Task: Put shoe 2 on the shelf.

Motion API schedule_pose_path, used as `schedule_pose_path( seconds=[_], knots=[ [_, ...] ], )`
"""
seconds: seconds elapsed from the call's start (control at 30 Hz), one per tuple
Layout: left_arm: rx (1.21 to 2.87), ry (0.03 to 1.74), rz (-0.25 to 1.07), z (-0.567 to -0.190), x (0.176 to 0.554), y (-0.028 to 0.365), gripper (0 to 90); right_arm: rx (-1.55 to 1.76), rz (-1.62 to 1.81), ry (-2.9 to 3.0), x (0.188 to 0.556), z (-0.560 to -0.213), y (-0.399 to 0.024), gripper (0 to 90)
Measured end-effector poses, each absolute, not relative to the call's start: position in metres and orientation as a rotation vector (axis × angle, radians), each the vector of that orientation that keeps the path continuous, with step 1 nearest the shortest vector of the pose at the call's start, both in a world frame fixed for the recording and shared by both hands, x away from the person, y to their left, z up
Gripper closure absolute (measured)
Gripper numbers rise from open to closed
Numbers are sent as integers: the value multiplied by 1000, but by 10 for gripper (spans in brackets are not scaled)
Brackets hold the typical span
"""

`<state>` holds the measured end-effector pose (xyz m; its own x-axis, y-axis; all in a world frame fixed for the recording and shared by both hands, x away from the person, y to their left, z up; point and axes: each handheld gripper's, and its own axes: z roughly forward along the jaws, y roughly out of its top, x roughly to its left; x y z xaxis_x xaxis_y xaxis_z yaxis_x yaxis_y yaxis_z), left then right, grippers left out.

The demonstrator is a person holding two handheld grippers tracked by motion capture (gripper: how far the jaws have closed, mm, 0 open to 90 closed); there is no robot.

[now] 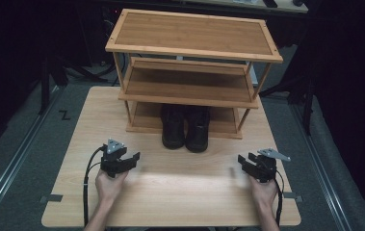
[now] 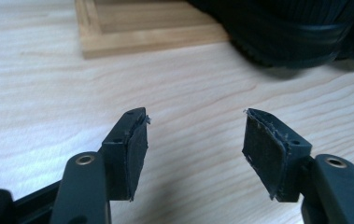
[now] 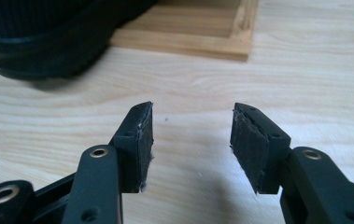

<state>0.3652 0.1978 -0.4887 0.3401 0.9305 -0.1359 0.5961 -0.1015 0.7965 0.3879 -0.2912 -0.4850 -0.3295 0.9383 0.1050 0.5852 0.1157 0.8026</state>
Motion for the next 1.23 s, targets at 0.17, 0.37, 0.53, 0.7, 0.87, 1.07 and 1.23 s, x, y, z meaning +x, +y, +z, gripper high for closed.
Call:
schedule_pose_path(
  seconds=[0.17, 0.37, 0.53, 0.7, 0.87, 1.07, 1.23],
  knots=[
    [1823, 1379, 529, -498, 360, 202, 400, 1481, 1034, 1969, 384, -492, -297, 485],
    [1873, 1396, 589, -506, 352, 205, 397, 1450, 917, 1982, 378, -498, -298, 476],
    [1899, 1407, 611, -512, 349, 206, 392, 1455, 877, 1994, 375, -503, -302, 468],
    [1909, 1404, 631, -513, 348, 206, 378, 1464, 864, 2003, 375, -506, -306, 440],
    [1909, 1411, 629, -513, 348, 205, 335, 1474, 870, 2012, 376, -506, -306, 384],
    [1907, 1417, 627, -513, 347, 205, 309, 1467, 869, 2022, 375, -506, -305, 362],
    [1907, 1417, 627, -513, 347, 204, 302, 1458, 872, 2030, 376, -506, -305, 346]
  ],
)
